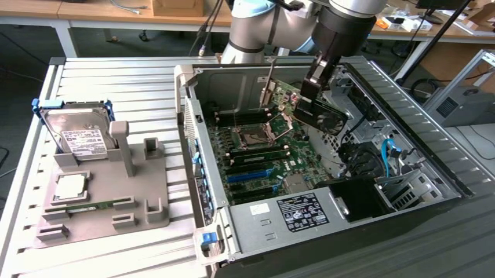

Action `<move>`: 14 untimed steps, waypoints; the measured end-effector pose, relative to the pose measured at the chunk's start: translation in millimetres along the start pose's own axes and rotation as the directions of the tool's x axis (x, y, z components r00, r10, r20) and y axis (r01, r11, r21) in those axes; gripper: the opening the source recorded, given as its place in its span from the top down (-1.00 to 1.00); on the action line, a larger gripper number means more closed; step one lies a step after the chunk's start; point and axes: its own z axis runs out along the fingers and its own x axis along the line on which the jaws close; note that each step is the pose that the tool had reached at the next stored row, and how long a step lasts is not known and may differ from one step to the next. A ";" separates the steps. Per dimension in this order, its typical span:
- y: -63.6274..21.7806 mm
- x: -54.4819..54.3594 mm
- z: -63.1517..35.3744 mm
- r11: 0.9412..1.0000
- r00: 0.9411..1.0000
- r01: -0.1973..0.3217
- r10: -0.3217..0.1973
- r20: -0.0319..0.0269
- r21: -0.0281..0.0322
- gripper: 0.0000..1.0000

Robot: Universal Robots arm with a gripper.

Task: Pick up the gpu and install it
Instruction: 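Insert the gpu into the slot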

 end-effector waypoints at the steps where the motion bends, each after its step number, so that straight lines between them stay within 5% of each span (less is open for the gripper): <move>1: 0.0 0.0 0.0 1.000 1.000 0.006 -0.006 0.000 0.000 0.46; 14: 0.0 0.0 0.1 0.997 0.997 0.081 -0.081 0.000 -0.002 0.46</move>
